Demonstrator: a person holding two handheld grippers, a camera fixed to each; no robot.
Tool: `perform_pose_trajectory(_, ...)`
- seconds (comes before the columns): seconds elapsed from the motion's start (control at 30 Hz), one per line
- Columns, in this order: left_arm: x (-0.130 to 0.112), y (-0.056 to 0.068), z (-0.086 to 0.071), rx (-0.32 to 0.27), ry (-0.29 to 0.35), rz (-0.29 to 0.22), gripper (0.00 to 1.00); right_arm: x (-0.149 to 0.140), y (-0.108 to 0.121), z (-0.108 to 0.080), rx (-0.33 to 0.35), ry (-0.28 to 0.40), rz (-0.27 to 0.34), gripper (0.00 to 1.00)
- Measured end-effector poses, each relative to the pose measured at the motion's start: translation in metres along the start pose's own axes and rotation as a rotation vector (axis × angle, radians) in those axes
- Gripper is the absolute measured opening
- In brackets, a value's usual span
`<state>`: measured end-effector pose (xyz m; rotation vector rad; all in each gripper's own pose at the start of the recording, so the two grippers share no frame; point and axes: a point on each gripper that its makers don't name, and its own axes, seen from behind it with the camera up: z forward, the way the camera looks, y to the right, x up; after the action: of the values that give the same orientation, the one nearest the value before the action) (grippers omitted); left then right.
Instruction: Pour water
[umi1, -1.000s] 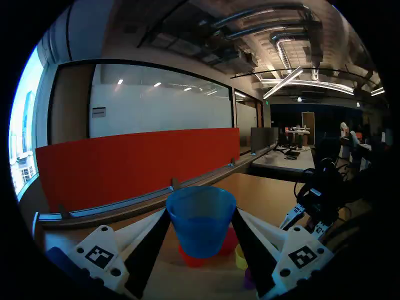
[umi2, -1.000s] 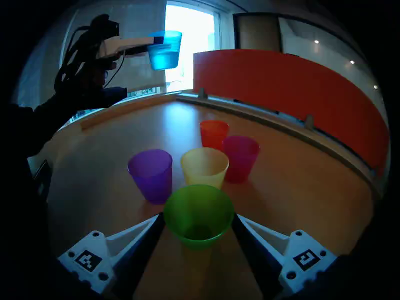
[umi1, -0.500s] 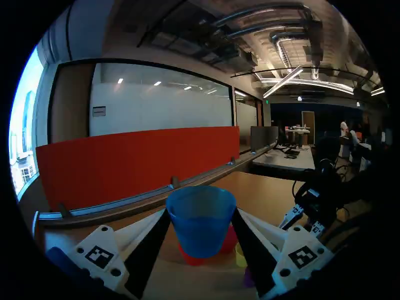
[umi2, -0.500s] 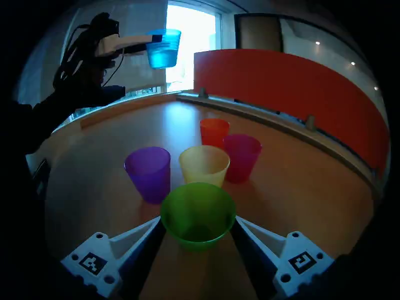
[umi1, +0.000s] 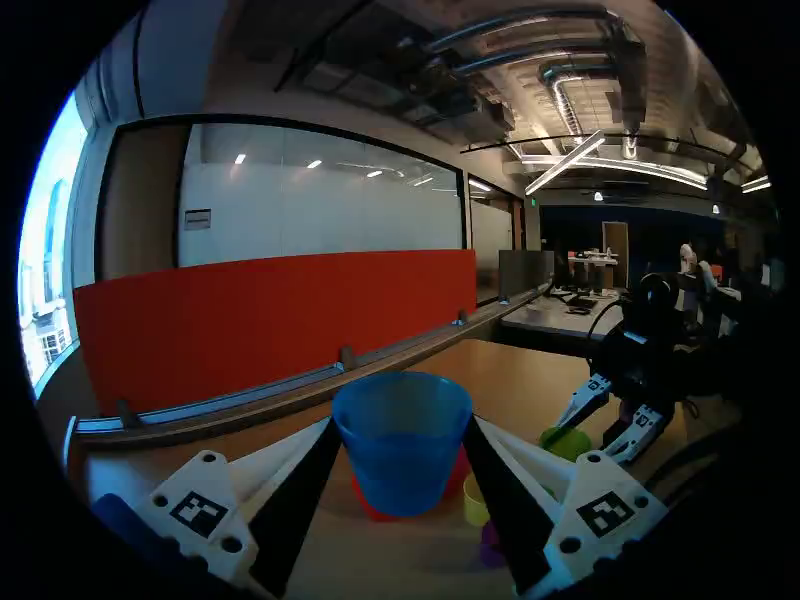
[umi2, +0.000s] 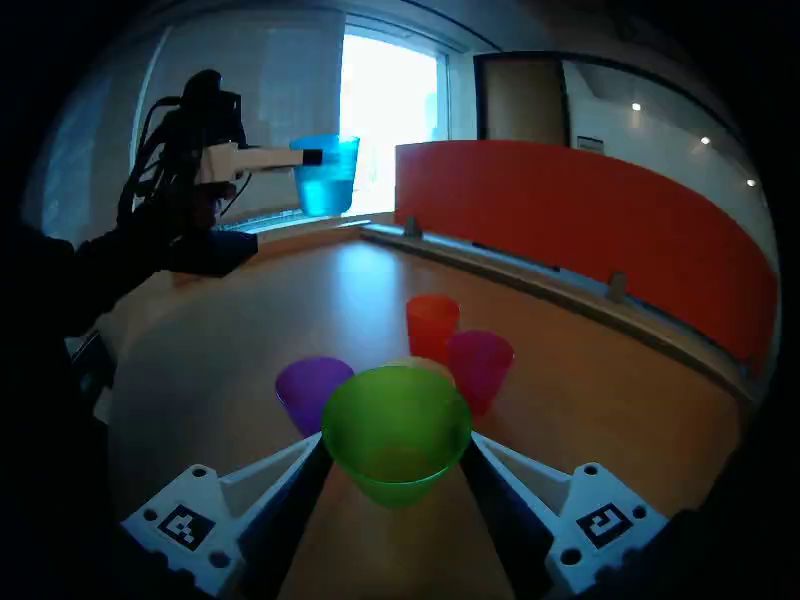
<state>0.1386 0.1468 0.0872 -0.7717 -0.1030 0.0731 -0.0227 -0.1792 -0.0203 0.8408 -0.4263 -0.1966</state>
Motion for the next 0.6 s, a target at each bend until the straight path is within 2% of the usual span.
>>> perform_pose_trajectory(0.37, 0.004, 0.004, -0.012, 0.004, 0.010, 0.004, 0.85, 0.060, -0.006, -0.013, 0.002, 0.121, -0.042, 0.89)
perform_pose_trajectory(0.6, 0.006, 0.005, -0.017, 0.008, 0.016, 0.002, 0.85, 0.084, -0.009, -0.018, -0.006, 0.184, -0.056, 0.89)
